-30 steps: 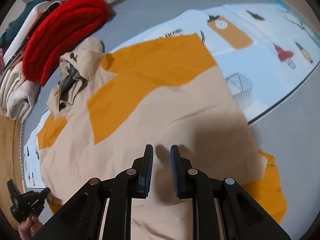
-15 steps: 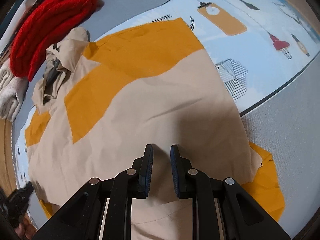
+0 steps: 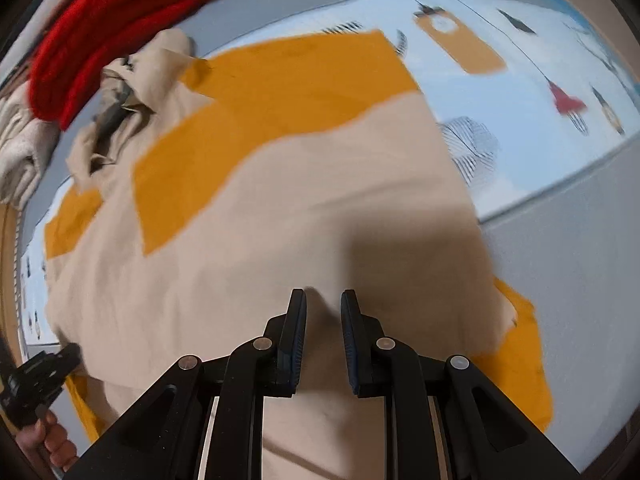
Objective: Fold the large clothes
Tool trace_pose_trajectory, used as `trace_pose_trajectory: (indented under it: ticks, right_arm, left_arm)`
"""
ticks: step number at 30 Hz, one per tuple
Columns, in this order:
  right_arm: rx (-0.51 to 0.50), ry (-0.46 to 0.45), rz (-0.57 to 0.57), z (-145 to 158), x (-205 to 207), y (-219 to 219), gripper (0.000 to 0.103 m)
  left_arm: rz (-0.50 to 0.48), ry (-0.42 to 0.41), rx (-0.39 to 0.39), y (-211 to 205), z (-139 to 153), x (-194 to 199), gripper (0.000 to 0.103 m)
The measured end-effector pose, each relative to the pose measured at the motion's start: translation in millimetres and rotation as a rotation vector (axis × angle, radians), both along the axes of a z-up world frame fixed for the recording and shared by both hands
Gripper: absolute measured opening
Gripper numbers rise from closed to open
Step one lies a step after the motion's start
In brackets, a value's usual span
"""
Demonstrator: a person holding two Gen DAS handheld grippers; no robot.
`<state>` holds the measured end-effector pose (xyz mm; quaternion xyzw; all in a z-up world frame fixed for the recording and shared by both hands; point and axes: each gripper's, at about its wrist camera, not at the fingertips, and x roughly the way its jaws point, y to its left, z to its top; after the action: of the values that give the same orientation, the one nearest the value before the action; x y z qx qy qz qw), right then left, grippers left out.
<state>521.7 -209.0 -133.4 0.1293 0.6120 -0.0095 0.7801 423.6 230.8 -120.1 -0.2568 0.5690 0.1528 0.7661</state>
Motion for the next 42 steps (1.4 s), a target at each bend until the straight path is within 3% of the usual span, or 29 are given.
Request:
trace_pose_trajectory:
  ticks: [4,10,18,22,27,33,37,39,42]
  right_arm:
    - [-0.057,-0.141,0.05,37,-15,6,0.019]
    - [-0.151,-0.351,0.163,92,-55,22,0.019]
    - [-0.187,-0.374,0.197,96,-91,19,0.019]
    - [-0.187,-0.397,0.179,104,-91,9,0.019]
    - [-0.151,-0.42,0.181,116,-77,2,0.017]
    - [-0.127,-0.437,0.16,127,-47,-4,0.016]
    - [-0.135,-0.41,0.181,120,-32,-3,0.016]
    - [-0.135,-0.405,0.191,118,-26,-2,0.007]
    - [-0.136,-0.404,0.19,115,-18,-3,0.006]
  left_arm:
    - [-0.077,-0.127,0.085,-24,33,-8,0.026]
    - [-0.13,-0.219,0.132,-44,55,-18,0.026]
    - [-0.214,-0.305,0.184,-73,69,-26,0.02]
    - [-0.261,-0.335,0.206,-84,74,-21,0.01]
    - [-0.357,-0.378,0.263,-94,85,-9,0.008]
    - [-0.361,-0.376,0.233,-84,96,51,0.008]
    - [-0.357,-0.366,0.198,-76,99,132,0.008]
    - [-0.362,-0.358,0.187,-73,97,169,0.008]
    - [-0.35,-0.334,0.167,-69,88,219,0.008]
